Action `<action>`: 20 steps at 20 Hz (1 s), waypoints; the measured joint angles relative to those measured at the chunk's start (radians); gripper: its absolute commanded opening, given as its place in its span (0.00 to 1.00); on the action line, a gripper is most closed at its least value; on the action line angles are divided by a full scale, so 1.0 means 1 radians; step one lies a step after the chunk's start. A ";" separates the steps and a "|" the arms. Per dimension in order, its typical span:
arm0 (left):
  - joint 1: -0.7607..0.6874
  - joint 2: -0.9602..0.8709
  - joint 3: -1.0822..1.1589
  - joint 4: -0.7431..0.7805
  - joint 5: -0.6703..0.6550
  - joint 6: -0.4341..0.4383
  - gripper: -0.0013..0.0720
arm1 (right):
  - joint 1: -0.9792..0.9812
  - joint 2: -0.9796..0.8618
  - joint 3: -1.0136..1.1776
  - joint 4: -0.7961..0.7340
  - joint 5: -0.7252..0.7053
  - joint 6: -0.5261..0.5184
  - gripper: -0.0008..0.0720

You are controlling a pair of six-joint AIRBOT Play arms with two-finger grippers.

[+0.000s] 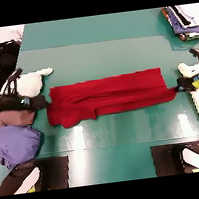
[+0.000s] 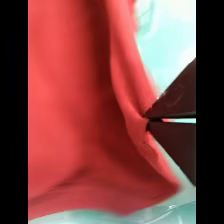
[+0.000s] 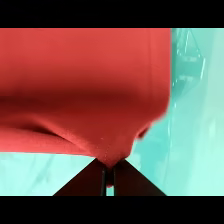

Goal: Fold the shirts.

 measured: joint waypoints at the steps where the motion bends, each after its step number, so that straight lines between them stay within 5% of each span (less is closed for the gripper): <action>1: 0.000 -0.066 0.033 -0.002 0.038 0.013 0.05 | 0.013 -0.060 0.052 0.000 -0.011 0.003 0.04; 5: 0.000 -0.308 0.167 -0.026 0.165 0.075 0.05 | 0.039 -0.287 0.250 0.001 -0.038 0.010 0.05; 6: 0.000 -0.356 0.196 -0.041 0.195 0.084 0.17 | 0.041 -0.337 0.292 0.003 -0.041 0.012 0.19; 7: -0.001 -0.397 0.220 -0.055 0.223 0.092 0.65 | 0.042 -0.380 0.327 0.018 -0.047 0.013 0.45; 8: 0.000 -0.426 0.239 -0.066 0.242 0.096 0.92 | 0.036 -0.421 0.361 0.048 -0.056 0.013 0.49; 9: 0.001 -0.449 0.256 -0.080 0.261 0.098 0.93 | 0.028 -0.456 0.390 0.089 -0.061 0.005 0.49; 12: 0.000 -0.480 0.308 -0.106 0.243 0.101 0.92 | -0.019 -0.517 0.439 0.206 -0.060 -0.043 0.49; 13: 0.000 -0.486 0.327 -0.109 0.211 0.101 0.64 | -0.041 -0.524 0.445 0.237 -0.048 -0.064 0.49; 14: 0.001 -0.490 0.343 -0.114 0.176 0.101 0.24 | -0.064 -0.525 0.444 0.256 -0.029 -0.083 0.52; 15: -0.001 -0.492 0.356 -0.121 0.140 0.103 0.06 | -0.093 -0.523 0.435 0.273 -0.016 -0.101 0.66; 16: -0.005 -0.495 0.364 -0.124 0.111 0.106 0.05 | -0.122 -0.518 0.419 0.282 -0.010 -0.115 0.75; 20: -0.060 -0.499 0.381 -0.136 0.058 0.109 0.05 | -0.253 -0.512 0.305 0.333 0.007 -0.161 0.75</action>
